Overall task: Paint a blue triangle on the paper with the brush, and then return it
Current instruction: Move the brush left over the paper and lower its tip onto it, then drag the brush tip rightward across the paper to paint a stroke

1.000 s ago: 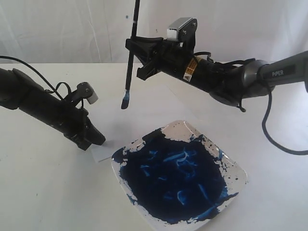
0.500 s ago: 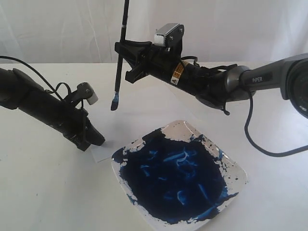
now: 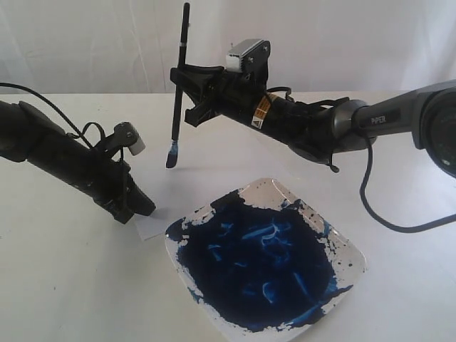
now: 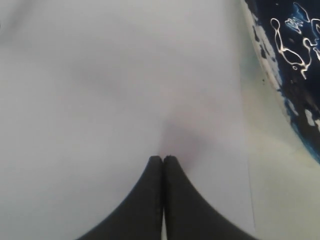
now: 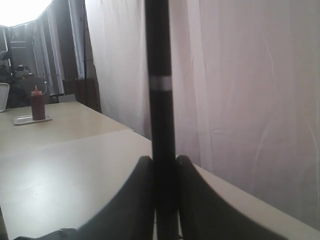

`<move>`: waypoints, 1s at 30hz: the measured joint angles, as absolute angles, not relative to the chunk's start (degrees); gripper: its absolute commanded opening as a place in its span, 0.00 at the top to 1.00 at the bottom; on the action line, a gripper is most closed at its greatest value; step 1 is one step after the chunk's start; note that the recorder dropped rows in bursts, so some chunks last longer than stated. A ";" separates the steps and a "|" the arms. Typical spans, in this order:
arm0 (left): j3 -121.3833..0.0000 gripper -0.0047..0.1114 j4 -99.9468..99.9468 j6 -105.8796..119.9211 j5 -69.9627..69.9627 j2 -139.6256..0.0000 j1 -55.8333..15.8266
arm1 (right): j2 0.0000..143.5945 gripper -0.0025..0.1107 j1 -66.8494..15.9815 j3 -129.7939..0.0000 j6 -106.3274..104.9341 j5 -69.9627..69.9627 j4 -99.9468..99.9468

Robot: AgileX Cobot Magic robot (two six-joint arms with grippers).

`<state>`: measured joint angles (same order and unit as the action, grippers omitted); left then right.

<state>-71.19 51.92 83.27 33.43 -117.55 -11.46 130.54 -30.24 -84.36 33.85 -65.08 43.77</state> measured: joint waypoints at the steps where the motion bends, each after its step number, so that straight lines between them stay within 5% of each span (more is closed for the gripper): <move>1: -71.19 0.96 51.92 83.27 33.43 -117.55 -11.46 | 130.54 0.98 -30.24 -84.36 33.85 -64.90 43.77; 30: -71.19 0.96 51.92 83.27 33.43 -117.55 -11.46 | 130.54 0.98 -30.24 -84.36 31.61 -60.90 43.77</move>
<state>-71.19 51.92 83.27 33.43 -117.55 -11.46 130.54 -30.24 -84.36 31.61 -60.90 43.77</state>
